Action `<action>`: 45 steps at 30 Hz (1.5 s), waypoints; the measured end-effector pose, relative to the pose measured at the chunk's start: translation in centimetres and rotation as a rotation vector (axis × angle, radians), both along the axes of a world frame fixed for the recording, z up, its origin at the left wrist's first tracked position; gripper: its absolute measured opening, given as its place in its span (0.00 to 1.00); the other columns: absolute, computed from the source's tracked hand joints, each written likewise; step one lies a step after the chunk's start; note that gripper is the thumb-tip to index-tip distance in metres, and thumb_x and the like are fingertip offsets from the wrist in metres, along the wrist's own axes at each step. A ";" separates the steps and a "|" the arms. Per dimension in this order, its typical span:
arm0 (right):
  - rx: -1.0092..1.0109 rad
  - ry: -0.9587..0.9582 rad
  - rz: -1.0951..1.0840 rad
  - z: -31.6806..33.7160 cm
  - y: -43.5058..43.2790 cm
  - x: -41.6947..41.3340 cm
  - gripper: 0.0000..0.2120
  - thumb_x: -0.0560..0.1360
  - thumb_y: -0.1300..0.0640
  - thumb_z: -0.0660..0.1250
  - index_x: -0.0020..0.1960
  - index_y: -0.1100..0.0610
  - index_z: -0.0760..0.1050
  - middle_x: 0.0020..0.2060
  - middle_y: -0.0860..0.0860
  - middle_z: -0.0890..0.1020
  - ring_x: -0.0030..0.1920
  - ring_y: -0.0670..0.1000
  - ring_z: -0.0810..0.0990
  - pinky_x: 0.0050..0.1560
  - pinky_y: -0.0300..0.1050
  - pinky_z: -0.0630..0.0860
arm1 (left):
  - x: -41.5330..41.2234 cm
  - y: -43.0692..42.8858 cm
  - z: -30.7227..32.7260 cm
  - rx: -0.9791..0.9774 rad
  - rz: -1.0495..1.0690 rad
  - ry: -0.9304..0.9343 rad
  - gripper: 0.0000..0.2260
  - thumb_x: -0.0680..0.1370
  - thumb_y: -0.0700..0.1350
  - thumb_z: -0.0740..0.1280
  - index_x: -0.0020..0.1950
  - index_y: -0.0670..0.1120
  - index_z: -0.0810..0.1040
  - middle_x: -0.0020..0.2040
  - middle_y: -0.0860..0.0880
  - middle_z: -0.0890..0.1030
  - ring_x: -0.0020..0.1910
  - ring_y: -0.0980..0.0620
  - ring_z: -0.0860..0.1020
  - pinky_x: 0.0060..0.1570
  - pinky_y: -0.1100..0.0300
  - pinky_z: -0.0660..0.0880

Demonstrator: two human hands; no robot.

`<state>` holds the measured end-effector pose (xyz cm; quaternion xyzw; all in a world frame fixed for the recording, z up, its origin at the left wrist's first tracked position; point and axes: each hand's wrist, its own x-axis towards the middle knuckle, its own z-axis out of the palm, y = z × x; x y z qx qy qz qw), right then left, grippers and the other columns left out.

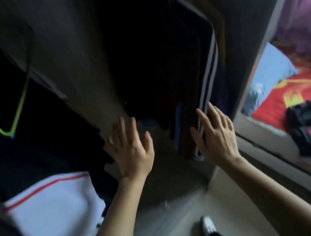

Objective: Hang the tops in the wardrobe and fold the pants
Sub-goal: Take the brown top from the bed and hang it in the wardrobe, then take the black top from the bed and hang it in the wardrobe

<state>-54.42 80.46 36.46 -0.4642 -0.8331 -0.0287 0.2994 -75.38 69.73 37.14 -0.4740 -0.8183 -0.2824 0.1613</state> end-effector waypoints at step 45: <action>-0.770 -0.087 -0.915 -18.9 43.8 70.5 0.39 0.76 0.45 0.64 0.80 0.52 0.49 0.79 0.60 0.48 0.78 0.59 0.52 0.76 0.57 0.57 | 65.7 65.0 -20.4 -0.775 -0.765 -0.112 0.32 0.80 0.62 0.54 0.80 0.52 0.48 0.80 0.44 0.45 0.79 0.44 0.47 0.74 0.41 0.50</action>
